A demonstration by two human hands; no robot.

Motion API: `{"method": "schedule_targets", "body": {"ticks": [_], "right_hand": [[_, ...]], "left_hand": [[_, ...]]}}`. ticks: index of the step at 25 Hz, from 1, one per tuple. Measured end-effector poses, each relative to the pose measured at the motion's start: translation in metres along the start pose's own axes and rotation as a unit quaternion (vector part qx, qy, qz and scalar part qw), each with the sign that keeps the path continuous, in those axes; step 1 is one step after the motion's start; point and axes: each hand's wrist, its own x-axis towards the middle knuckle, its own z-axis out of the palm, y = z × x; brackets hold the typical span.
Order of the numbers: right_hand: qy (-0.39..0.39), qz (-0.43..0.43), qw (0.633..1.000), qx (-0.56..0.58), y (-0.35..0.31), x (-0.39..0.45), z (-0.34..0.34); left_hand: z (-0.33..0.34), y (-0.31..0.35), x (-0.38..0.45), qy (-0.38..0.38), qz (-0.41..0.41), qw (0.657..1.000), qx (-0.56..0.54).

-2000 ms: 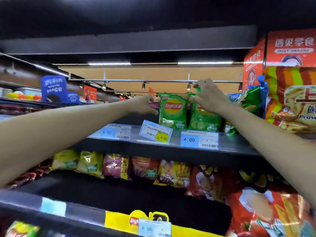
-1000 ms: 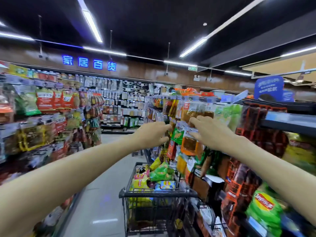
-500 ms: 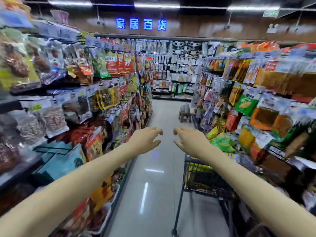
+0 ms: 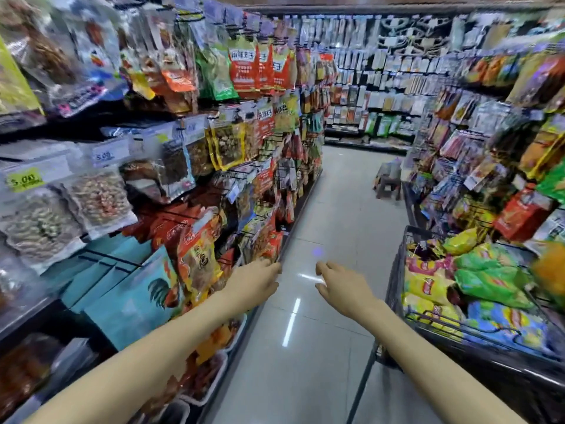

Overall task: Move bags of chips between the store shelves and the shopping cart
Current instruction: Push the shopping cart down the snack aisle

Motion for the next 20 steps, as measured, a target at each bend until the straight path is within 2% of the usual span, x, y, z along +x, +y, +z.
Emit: {"method": "schedule_targets", "body": {"ticks": [5,10,16,20], "right_hand": [[0.02,-0.023,1.0,0.006,0.047,0.115,0.018],[-0.029,-0.008,0.999,0.016,0.099,0.172,0.054],[-0.058,0.115,0.992,0.014,0.211,0.228,0.095],[-0.044,0.231,0.972,-0.001,0.291,0.264,0.092]], "left_hand": [[0.018,-0.04,0.094,0.025,-0.025,0.999,0.009],[0.06,-0.06,0.186,-0.027,-0.005,1.0,0.012],[0.113,-0.056,0.347,-0.076,0.095,0.992,-0.015],[0.125,-0.041,0.475,-0.068,0.178,0.981,-0.03]]}}
